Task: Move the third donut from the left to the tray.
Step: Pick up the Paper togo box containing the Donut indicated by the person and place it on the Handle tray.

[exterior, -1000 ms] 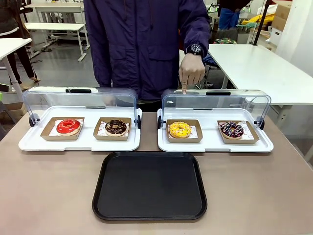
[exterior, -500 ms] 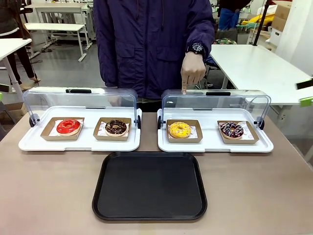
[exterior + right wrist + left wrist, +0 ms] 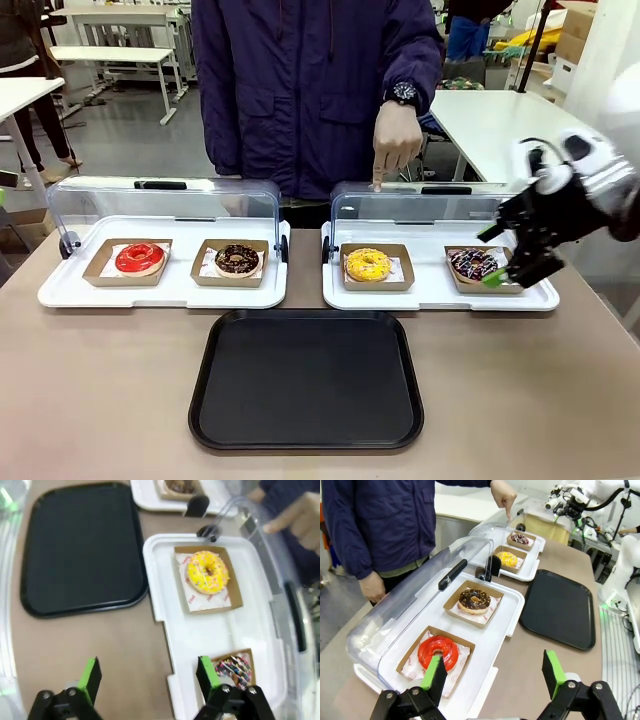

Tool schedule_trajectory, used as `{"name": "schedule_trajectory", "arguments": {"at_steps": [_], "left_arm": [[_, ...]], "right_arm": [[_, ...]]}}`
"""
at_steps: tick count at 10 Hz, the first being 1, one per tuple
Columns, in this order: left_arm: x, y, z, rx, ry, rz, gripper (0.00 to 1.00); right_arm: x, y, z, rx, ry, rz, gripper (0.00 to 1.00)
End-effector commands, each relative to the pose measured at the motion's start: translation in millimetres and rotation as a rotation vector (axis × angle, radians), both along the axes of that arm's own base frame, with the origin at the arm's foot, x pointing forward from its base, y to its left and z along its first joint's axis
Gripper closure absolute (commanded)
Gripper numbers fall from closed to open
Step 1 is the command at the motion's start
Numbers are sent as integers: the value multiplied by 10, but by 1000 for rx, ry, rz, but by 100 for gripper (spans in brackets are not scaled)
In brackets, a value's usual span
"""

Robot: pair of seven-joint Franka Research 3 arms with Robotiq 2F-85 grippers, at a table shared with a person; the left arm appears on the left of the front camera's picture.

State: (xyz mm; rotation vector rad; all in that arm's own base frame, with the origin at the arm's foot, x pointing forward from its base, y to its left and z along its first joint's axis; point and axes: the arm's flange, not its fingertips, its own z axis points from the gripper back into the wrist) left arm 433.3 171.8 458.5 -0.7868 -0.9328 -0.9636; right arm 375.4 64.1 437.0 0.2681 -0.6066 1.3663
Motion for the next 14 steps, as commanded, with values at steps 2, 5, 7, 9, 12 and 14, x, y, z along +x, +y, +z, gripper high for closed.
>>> {"name": "schedule_trajectory", "arguments": {"at_steps": [2,5,7,9,12,14], "left_arm": [[-10,-12,36,3,9,0,0],[-10,-12,36,3,9,0,0],[-10,-12,36,3,9,0,0],[-10,-12,36,3,9,0,0],[-10,-12,36,3,9,0,0],[-10,-12,36,3,9,0,0]], "right_arm": [[0,0,0,0,0,0,0],[0,0,0,0,0,0,0],[47,69,-18,-4,4,-23,0],[461,409,-75,-107,88,6,0],[755,860,-309,-190,119,4,0],[922,1084,-443,-248,114,-17,0]]}}
